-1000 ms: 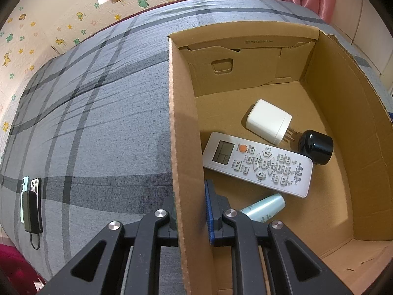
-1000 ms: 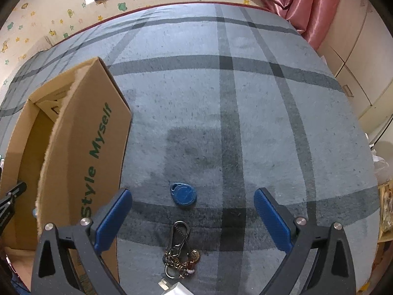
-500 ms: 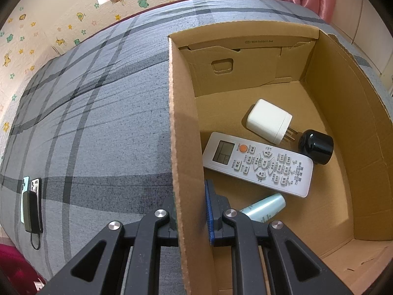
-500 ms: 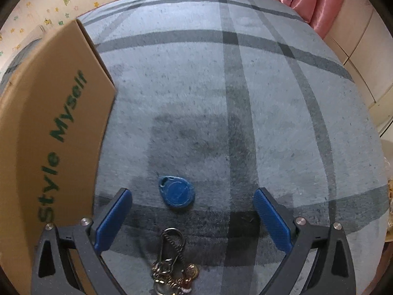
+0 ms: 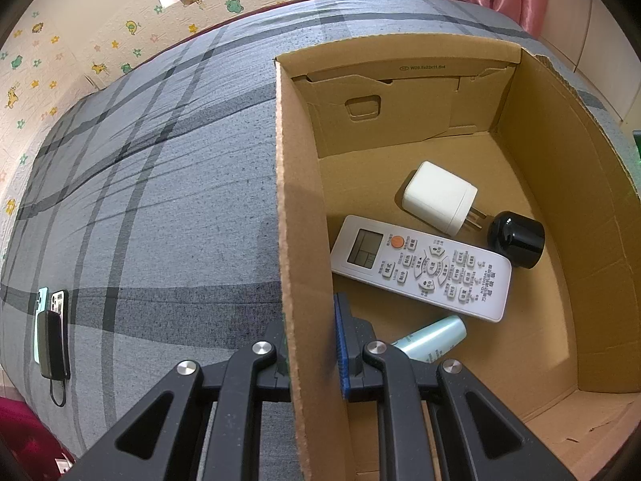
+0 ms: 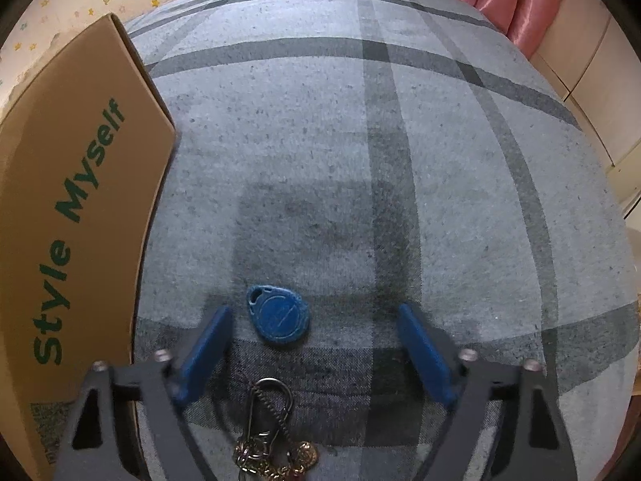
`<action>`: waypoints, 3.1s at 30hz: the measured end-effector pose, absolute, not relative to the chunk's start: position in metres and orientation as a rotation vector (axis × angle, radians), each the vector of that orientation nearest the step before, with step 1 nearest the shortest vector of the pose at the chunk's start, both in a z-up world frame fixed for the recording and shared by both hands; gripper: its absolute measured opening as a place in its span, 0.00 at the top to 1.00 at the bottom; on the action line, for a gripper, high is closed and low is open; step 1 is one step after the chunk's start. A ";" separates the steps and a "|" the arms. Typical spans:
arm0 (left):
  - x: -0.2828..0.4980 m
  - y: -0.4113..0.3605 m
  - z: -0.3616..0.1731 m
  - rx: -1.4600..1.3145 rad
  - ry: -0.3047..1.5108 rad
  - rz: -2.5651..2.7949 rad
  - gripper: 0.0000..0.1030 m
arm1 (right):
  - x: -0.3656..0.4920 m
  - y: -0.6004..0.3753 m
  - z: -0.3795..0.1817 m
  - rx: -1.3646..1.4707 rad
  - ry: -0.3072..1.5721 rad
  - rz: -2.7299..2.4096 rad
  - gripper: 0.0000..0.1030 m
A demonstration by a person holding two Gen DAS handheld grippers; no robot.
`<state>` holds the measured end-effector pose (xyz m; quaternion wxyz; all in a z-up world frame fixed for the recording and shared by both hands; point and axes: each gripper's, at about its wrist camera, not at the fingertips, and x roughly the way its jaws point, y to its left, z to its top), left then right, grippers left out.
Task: Organize rigid objects
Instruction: 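Move the right tool out of the box to the blue key fob, then grasp the blue key fob with the right tool, then lift the blue key fob with the right tool and carry it over the box, then lower the key fob into the box beside the remote and open the right tool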
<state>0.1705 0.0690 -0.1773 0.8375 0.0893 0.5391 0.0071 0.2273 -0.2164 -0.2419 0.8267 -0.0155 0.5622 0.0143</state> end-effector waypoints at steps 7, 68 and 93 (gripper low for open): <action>0.170 0.069 -0.177 0.191 1.139 0.017 0.85 | 0.222 -0.211 -0.233 -0.038 1.193 0.042 0.73; 0.171 0.071 -0.176 0.187 1.142 0.013 0.85 | 0.187 -0.127 -0.076 -0.090 0.990 0.190 0.73; 0.172 0.073 -0.179 0.179 1.140 0.011 0.85 | 0.200 -0.040 -0.132 -0.164 1.085 0.318 0.73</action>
